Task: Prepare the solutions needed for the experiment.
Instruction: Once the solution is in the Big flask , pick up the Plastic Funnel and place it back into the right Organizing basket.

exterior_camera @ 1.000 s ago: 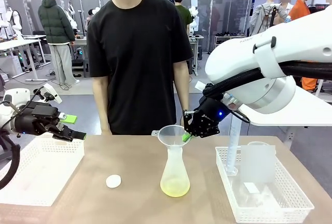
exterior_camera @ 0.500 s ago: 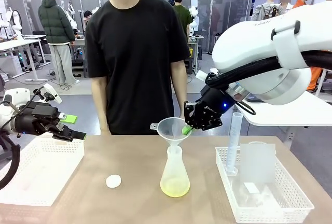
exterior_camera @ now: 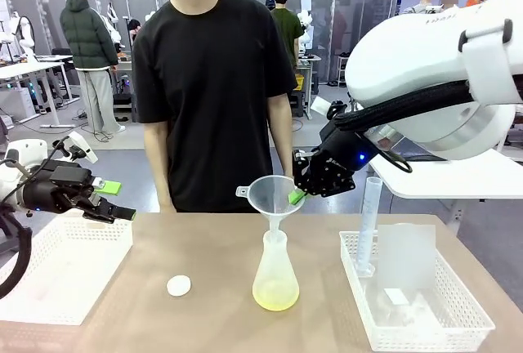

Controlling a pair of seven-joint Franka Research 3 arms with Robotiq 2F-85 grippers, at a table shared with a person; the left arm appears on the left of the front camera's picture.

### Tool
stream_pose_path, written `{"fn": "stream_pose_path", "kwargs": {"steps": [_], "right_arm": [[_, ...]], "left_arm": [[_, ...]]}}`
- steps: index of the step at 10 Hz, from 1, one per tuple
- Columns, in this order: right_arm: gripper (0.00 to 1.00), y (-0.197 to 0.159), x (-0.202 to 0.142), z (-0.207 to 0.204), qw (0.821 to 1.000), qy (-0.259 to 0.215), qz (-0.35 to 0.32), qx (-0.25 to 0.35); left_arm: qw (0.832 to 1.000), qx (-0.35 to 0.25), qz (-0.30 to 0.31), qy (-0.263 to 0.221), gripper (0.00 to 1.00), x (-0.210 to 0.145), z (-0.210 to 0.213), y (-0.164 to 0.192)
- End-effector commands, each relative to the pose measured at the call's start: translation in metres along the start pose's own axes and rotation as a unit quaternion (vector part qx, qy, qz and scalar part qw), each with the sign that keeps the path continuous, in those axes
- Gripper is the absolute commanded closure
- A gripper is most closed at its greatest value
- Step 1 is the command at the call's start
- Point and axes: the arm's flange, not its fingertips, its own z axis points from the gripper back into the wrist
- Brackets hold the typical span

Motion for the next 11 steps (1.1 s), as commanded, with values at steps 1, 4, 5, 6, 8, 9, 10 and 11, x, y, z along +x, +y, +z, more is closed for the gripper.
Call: {"fn": "stream_pose_path", "kwargs": {"steps": [1,4,5,6,8,9,10,11], "right_arm": [[1.00,-0.001,0.000,-0.001,1.000,-0.013,0.011,0.014],[1.00,-0.001,0.002,0.006,0.999,-0.024,0.018,0.021],[1.00,-0.001,0.002,0.009,0.999,-0.032,0.026,0.027],[1.00,-0.001,0.004,0.013,0.998,-0.043,0.028,0.037],[1.00,-0.005,0.003,0.022,0.998,-0.047,0.025,0.038],[1.00,-0.009,0.004,0.026,0.998,-0.051,0.027,0.041],[1.00,-0.017,0.007,0.033,0.997,-0.050,0.025,0.045],[1.00,-0.030,0.009,0.044,0.998,-0.043,0.020,0.042]], "left_arm": [[1.000,0.001,-0.003,0.001,0.00,0.003,0.000,-0.001],[1.000,0.001,-0.003,0.001,0.00,0.003,0.000,-0.001],[1.000,0.001,-0.003,0.001,0.00,0.003,0.000,-0.001],[1.000,0.001,-0.003,0.001,0.00,0.003,0.000,-0.001],[1.000,0.001,-0.003,0.001,0.00,0.003,0.000,-0.001],[1.000,0.001,-0.003,0.001,0.00,0.003,0.000,-0.001],[1.000,0.001,-0.003,0.001,0.00,0.003,0.000,-0.001],[1.000,0.001,-0.003,0.001,0.00,0.003,0.000,-0.001]]}}
